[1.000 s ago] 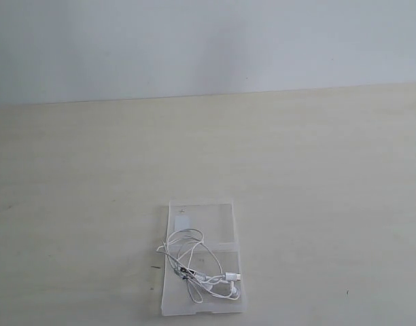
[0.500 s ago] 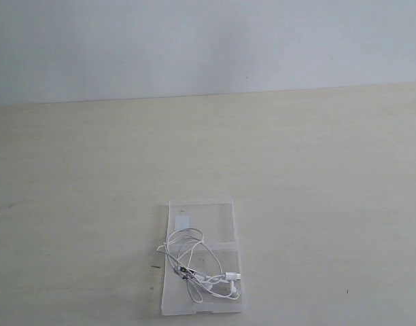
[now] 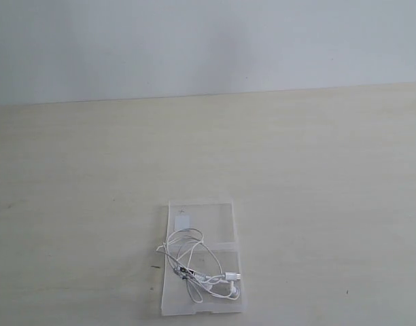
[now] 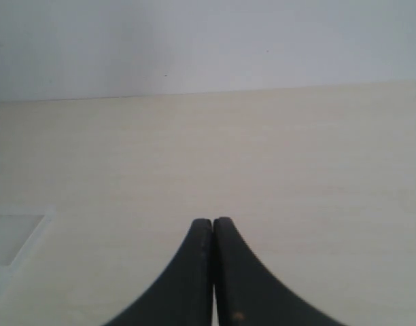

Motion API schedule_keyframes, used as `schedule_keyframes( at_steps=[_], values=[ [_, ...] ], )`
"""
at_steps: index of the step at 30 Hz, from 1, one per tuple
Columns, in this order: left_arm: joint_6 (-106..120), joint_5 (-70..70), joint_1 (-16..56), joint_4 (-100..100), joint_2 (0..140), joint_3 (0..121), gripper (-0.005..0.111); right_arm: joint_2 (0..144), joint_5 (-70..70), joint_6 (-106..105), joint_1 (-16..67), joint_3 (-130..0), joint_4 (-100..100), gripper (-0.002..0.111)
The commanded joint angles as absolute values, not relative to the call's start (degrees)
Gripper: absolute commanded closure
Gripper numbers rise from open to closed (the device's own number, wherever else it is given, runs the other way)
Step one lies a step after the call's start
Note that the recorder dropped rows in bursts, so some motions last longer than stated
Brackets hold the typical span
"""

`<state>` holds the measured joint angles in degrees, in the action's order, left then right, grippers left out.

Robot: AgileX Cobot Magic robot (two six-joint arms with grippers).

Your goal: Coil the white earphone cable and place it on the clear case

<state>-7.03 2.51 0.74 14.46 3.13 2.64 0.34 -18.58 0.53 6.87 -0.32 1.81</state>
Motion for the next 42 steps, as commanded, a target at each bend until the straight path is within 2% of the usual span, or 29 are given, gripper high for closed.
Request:
schedule_keyframes(
  at_steps=[1,4,15,26,33,42],
  values=[
    [12.7,0.0,0.6,-6.8,3.3,0.0,0.107,0.0,-18.0,0.4,6.7,0.0,1.6,0.108],
    [16.6,-7.8,0.6,-14.3,3.3,0.0,0.107,0.0,-18.0,0.4,6.7,0.0,1.8,0.108],
    [11.0,-20.4,-0.6,-17.0,0.0,0.0,0.107,0.0,-18.0,0.4,6.7,0.0,1.8,0.108],
    [6.9,-20.8,-6.5,-13.5,0.0,0.0,0.107,0.0,-18.0,0.5,6.7,0.0,1.7,0.108],
    [-1.3,-20.8,-6.8,-11.6,0.0,0.0,0.107,0.0,-18.0,0.5,6.7,0.0,2.1,0.108],
    [-1.4,-20.7,-6.8,-10.7,0.0,0.0,0.107,0.0,-18.0,0.3,6.7,0.0,2.1,0.108]
  ],
)
